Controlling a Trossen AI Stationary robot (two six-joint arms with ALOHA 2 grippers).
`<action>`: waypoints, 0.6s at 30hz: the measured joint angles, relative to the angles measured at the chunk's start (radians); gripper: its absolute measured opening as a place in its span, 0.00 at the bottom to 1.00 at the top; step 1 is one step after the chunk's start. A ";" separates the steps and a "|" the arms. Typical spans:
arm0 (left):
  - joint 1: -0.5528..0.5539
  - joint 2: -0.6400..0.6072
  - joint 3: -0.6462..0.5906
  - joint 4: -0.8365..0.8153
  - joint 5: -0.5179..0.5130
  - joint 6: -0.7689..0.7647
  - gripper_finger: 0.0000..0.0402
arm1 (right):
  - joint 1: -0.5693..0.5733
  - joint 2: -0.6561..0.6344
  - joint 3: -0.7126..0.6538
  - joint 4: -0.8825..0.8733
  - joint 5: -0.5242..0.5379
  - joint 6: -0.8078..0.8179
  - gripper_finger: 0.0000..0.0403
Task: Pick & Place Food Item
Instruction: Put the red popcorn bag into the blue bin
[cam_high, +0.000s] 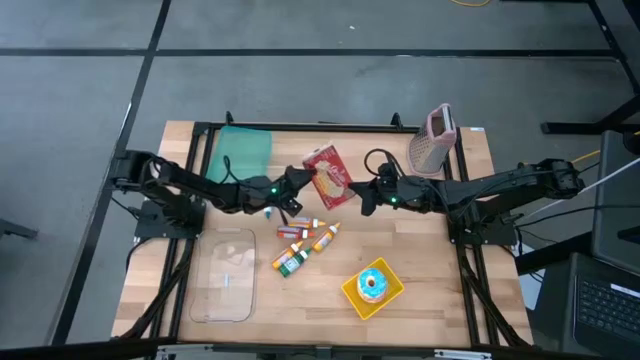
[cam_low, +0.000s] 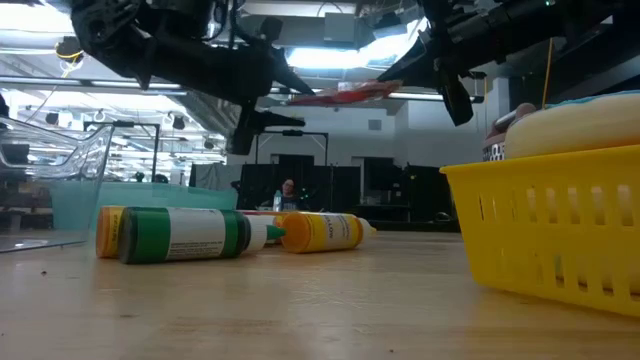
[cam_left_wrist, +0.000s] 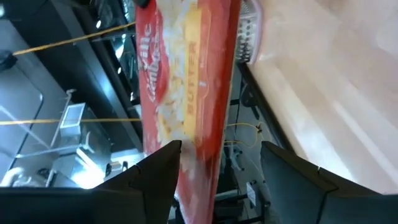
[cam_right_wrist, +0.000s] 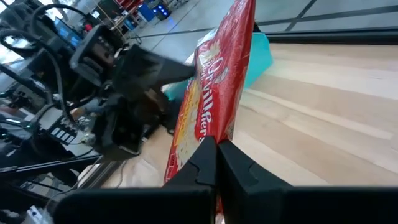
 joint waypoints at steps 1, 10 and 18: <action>0.005 0.006 0.002 0.020 -0.005 0.005 0.54 | 0.000 0.000 0.000 0.001 -0.003 0.000 0.00; 0.025 0.027 0.057 0.063 0.019 0.024 0.53 | 0.001 0.000 0.000 0.004 -0.024 0.000 0.00; 0.022 0.027 0.058 0.058 0.013 0.020 0.43 | 0.001 0.000 0.000 0.005 -0.025 -0.002 0.00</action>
